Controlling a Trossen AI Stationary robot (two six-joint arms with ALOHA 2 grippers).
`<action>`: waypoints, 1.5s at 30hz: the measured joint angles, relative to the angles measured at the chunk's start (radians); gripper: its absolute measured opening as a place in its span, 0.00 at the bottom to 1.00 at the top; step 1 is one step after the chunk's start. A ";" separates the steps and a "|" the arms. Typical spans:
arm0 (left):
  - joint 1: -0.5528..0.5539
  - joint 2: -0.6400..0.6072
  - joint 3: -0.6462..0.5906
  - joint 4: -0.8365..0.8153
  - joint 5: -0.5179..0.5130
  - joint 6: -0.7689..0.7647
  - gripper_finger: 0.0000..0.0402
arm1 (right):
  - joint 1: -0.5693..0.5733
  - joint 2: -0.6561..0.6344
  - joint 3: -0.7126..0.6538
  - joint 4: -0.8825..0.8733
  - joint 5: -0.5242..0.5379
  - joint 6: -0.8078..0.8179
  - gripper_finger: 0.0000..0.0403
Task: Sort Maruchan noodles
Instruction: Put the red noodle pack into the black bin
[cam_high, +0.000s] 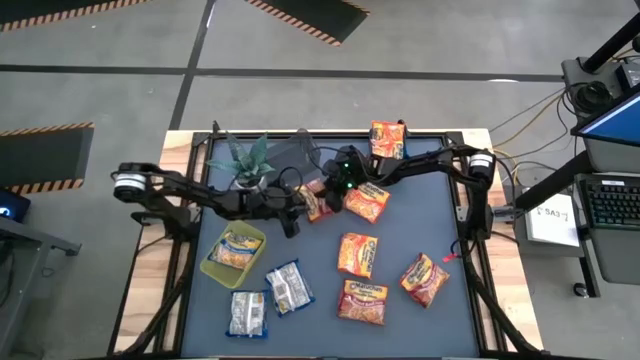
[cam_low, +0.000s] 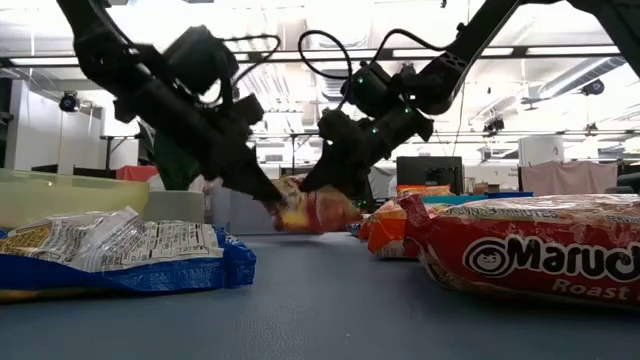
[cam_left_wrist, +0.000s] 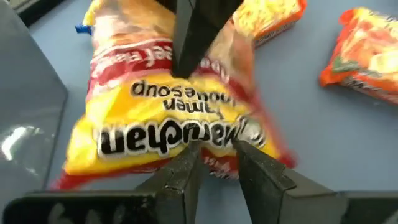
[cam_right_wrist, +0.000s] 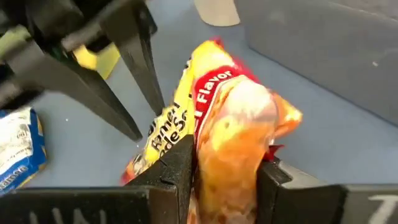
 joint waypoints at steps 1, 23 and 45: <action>0.000 -0.021 0.000 -0.012 0.000 0.000 0.24 | 0.000 -0.002 -0.002 0.000 0.000 -0.015 0.24; 0.002 -0.107 0.001 0.033 -0.079 0.041 0.62 | 0.096 -0.008 -0.009 0.009 0.080 -0.298 0.24; 0.045 0.054 0.000 0.076 0.132 -0.026 0.59 | 0.141 -0.035 -0.010 0.010 0.136 -0.394 0.24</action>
